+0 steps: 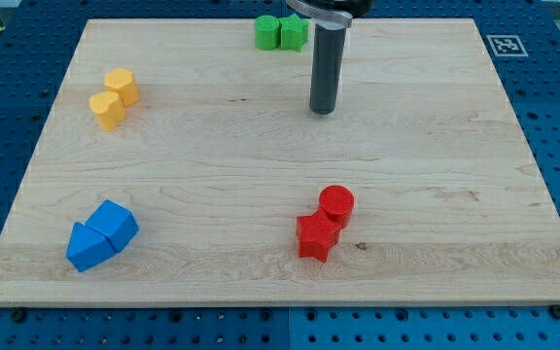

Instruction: Point your arm at the yellow hexagon

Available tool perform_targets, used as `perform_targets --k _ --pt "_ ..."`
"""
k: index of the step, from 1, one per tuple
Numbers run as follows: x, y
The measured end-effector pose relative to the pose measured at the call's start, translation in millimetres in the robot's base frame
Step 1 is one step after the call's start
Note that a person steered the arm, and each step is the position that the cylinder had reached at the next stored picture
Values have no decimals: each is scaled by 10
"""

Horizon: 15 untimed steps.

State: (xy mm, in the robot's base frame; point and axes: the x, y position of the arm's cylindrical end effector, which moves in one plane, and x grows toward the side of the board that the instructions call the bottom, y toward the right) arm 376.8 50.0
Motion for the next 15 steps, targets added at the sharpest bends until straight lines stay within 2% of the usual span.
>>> perform_targets --k 8,9,10,12,13,14,15 --pt "-64 -17" --pt "-76 -186" --pt "-228 -664" --pt "-604 -1022" --pt "-984 -1675" --pt "-1103 -2422" --pt "-992 -3020"
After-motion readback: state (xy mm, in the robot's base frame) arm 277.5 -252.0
